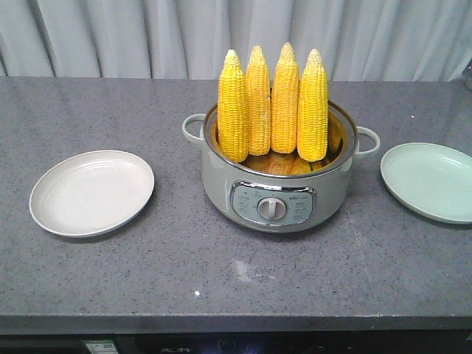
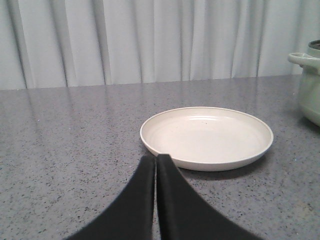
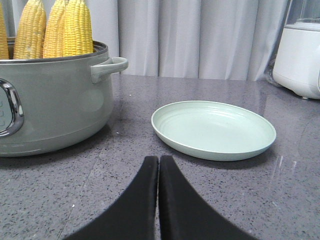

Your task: Distribute corn equally

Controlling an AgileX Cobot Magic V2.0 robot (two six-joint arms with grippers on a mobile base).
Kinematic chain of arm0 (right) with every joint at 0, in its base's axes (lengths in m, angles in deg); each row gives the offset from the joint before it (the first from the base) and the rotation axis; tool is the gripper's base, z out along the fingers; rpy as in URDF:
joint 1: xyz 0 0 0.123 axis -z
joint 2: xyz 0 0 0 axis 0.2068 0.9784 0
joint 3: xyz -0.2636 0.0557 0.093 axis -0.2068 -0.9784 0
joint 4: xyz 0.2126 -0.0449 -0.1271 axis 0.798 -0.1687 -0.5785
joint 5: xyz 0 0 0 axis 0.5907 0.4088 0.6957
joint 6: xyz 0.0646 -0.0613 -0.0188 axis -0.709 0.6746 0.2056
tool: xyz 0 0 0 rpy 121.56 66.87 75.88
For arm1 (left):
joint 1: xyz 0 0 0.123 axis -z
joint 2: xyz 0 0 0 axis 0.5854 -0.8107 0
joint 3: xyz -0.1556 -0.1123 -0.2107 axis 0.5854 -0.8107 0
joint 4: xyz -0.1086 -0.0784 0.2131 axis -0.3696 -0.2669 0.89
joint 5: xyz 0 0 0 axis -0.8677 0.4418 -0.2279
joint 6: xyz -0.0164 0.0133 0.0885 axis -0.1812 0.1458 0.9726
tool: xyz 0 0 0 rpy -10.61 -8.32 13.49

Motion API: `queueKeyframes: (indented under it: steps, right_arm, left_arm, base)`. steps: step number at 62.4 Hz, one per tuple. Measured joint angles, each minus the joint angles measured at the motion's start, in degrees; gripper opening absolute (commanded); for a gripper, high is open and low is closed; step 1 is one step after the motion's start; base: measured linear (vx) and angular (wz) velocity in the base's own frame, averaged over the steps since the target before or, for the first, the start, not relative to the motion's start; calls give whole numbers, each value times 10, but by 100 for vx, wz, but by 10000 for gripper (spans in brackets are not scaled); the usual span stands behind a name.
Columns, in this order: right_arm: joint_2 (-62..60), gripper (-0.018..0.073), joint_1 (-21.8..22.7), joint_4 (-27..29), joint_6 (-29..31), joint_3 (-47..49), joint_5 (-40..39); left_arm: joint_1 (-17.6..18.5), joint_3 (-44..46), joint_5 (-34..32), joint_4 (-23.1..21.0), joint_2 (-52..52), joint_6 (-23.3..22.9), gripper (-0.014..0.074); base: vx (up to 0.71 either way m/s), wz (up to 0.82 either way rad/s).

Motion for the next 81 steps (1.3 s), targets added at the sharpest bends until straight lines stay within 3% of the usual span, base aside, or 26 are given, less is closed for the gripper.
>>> queueKeyframes:
  steps: [81]
  right_arm:
    - [0,-4,0,0,0,0,0]
  left_arm:
    - [0,0,0,0,0,0,-7]
  base:
    - [2,1]
